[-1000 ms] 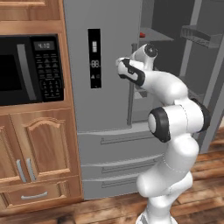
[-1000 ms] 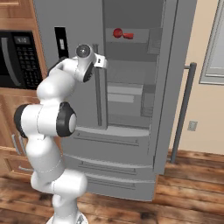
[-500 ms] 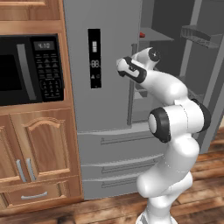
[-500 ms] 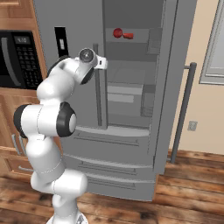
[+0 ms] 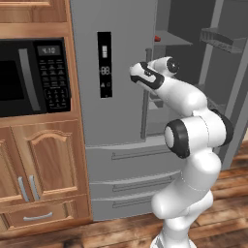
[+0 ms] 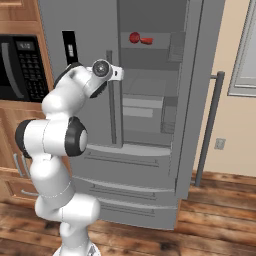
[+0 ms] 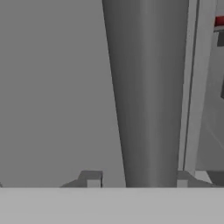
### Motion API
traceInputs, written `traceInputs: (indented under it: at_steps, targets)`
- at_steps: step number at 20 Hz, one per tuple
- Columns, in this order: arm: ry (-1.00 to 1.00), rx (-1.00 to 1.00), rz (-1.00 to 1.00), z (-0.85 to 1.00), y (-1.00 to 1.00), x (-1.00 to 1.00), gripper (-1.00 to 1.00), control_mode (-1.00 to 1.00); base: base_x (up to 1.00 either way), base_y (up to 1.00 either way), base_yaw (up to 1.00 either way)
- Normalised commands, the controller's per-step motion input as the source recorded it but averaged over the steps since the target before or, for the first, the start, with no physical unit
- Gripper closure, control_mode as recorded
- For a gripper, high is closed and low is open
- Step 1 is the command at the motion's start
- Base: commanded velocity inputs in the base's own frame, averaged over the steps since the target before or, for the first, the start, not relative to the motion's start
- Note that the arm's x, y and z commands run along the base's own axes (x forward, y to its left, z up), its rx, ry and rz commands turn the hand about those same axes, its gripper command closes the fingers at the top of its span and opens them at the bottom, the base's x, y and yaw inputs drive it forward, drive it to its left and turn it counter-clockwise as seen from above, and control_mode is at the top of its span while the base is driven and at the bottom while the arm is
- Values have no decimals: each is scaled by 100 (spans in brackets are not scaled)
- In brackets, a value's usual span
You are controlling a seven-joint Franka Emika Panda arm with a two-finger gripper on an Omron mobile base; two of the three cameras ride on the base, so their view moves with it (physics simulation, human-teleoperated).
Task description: Open the fridge, remove the pear, lemon wedge, and steak, and place them on any counter.
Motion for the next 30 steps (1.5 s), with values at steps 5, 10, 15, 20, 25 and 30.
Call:
traceInputs:
  at_steps: [5,10,15,20,25,30]
  targets:
    - [0,0,0,0,0,0,100,-100,0,0,0]
    - [0,0,-3,0,18,-20,100,-100,0,0,0]
    - [14,-7,-24,16,66,-91,100,-100,0,0,0]
    - [-8,-12,-27,0,77,-100,100,-100,0,0,0]
    - [-28,-21,-20,-8,100,-100,100,-100,0,0,0]
    - [-18,-24,-10,3,100,-79,100,-100,0,0,0]
